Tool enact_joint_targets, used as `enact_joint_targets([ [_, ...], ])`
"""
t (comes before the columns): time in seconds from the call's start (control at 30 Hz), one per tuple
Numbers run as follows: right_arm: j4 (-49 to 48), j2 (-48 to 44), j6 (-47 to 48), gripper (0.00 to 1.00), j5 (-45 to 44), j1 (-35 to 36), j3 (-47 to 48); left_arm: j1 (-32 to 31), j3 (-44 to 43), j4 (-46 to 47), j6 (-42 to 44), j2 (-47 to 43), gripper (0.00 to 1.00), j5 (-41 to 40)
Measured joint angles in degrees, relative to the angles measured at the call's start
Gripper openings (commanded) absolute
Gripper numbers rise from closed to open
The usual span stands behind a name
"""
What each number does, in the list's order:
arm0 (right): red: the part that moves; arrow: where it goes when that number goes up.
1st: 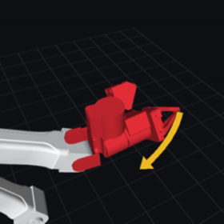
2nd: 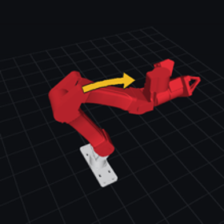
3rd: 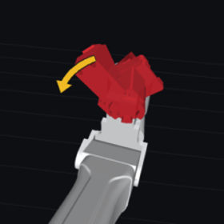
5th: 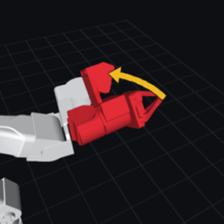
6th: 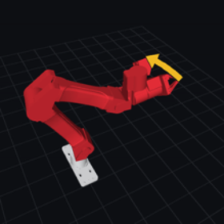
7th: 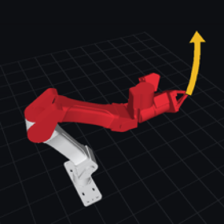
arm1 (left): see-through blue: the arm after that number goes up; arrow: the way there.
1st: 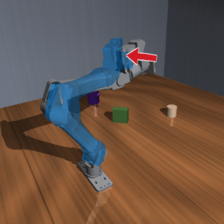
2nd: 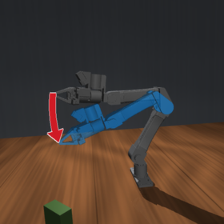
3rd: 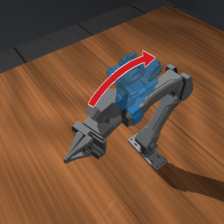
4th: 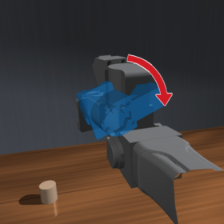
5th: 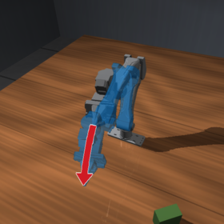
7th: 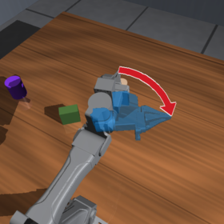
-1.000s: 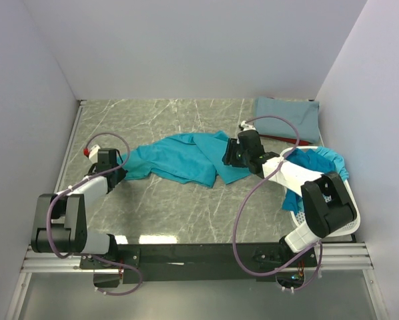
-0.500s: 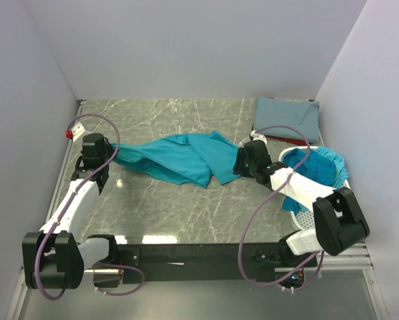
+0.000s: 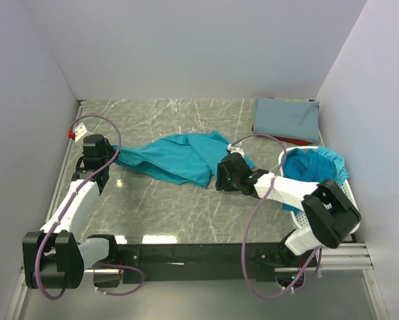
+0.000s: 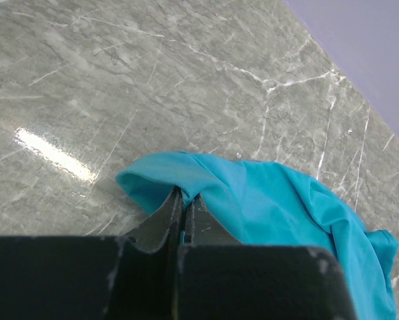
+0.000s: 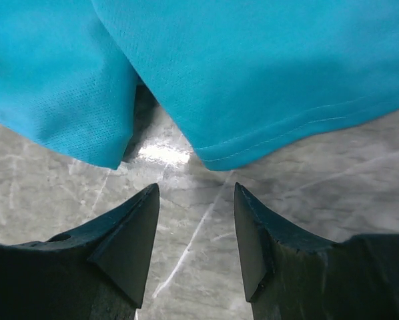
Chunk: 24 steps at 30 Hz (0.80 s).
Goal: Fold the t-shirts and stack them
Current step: Flatten the tshirt out
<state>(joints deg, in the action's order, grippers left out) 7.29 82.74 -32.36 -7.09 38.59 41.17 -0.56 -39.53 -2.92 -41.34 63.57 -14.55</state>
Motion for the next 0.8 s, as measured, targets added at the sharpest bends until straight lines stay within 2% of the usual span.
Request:
enact_joint_targets([
  [0.27, -1.51, 6.40, -0.85, 0.57, 0.26, 4.52, 4.33, 0.00, 0.04, 0.07, 0.07, 0.00, 0.00, 1.20],
  [0.57, -3.19, 14.03, -0.76, 0.57, 0.33, 4.81, 9.94, 0.00, 0.09, 0.07, 0.15, 0.00, 0.00, 1.27],
  [0.67, -3.89, 16.17, -0.35, 0.40, 0.81, 4.81, 11.93, 0.00, 0.09, 0.04, 0.17, 0.00, 0.00, 1.27],
  [0.77, -3.82, 16.63, 0.37, 0.03, 0.81, 4.81, 12.26, 0.00, 0.09, 0.00, 0.17, -0.04, 0.00, 1.25],
  [0.8, -3.56, 16.52, 0.55, 0.00, 0.57, 4.79, 12.26, 0.00, 0.09, -0.04, 0.17, -0.09, 0.00, 1.25],
])
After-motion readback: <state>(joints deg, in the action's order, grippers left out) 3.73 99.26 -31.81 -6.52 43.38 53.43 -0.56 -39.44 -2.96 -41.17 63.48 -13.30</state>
